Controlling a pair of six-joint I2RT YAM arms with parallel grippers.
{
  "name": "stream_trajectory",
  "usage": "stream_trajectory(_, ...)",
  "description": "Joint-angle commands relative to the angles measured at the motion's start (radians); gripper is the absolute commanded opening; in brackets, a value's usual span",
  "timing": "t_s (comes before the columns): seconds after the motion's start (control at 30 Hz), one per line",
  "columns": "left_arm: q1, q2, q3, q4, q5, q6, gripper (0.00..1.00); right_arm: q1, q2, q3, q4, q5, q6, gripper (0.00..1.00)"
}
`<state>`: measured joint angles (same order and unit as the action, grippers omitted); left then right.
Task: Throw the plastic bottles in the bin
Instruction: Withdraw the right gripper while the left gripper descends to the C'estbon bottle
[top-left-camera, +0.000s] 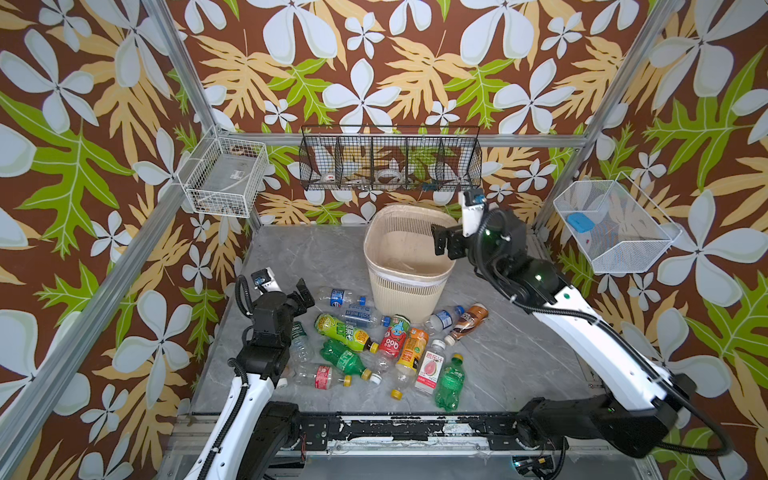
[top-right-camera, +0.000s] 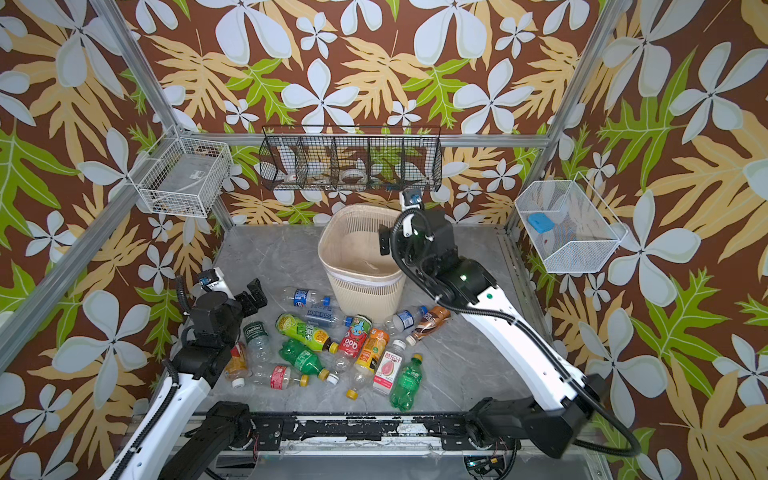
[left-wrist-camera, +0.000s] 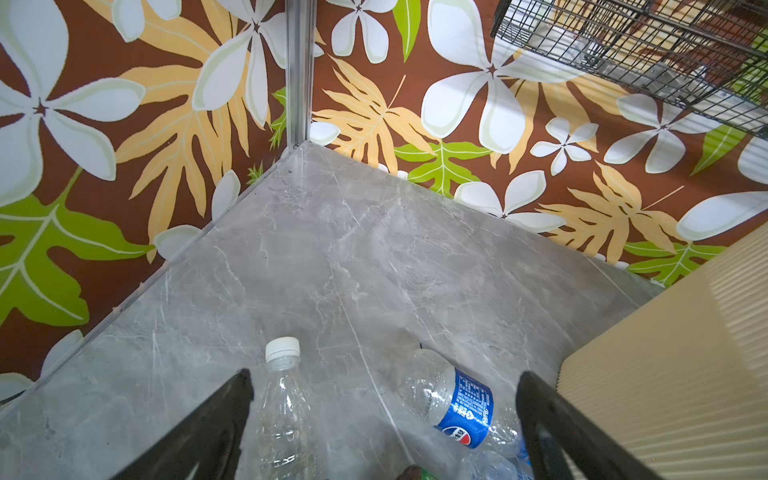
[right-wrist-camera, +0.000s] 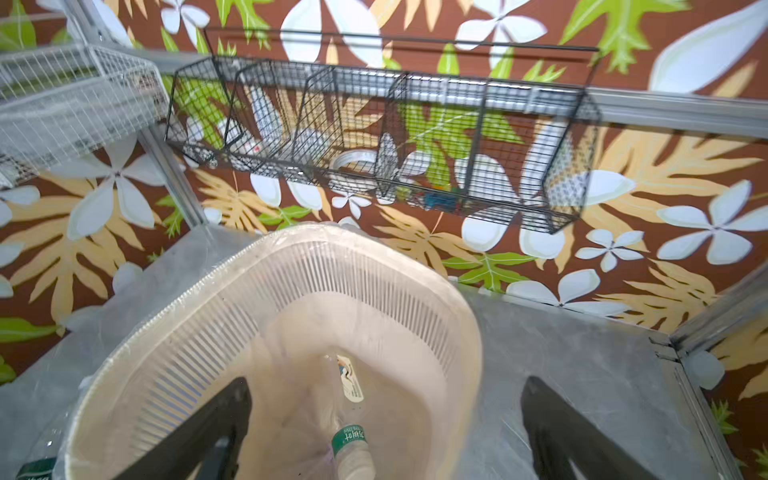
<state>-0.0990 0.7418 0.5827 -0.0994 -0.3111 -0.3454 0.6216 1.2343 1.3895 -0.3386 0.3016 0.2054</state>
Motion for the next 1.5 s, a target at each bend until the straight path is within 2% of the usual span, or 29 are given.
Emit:
stream_trajectory(0.0,0.002,0.006,0.009,-0.005,-0.015,-0.009,1.0,-0.002,-0.164,-0.22,0.101,0.081,0.134,1.0)
stream_trajectory(0.07,0.001,0.017,0.012,-0.009,-0.016,-0.012,1.0,-0.013,-0.267,-0.346,0.104,0.106,0.2,1.0)
stream_trajectory(0.2,0.001,0.062,0.032,-0.06,-0.025,-0.026,0.99,-0.053,-0.358,-0.452,0.055,0.071,0.284,1.0)
stream_trajectory(0.3,0.001,0.128,0.074,-0.201,-0.069,-0.091,0.97,-0.056,-0.368,-0.463,0.015,0.065,0.299,1.0)
stream_trajectory(0.4,0.001,0.191,0.113,-0.318,-0.028,-0.148,0.95,-0.056,-0.369,-0.456,-0.007,0.064,0.292,1.0)
stream_trajectory(0.5,0.001,0.221,0.114,-0.368,0.022,-0.186,0.93,-0.057,-0.364,-0.46,0.001,0.065,0.285,1.0)
stream_trajectory(0.63,0.001,0.242,0.085,-0.404,0.007,-0.234,0.91,-0.057,-0.348,-0.467,0.022,0.045,0.281,1.0)
stream_trajectory(0.8,0.001,0.255,0.048,-0.405,-0.001,-0.269,0.91,-0.057,-0.338,-0.472,0.025,0.033,0.276,1.0)
stream_trajectory(0.97,0.001,0.284,-0.011,-0.326,0.023,-0.286,0.91,-0.057,-0.347,-0.484,0.027,0.033,0.271,1.0)
stream_trajectory(1.47,0.007,0.439,-0.031,-0.221,0.035,-0.322,0.87,-0.057,-0.369,-0.503,0.021,0.059,0.271,1.0)
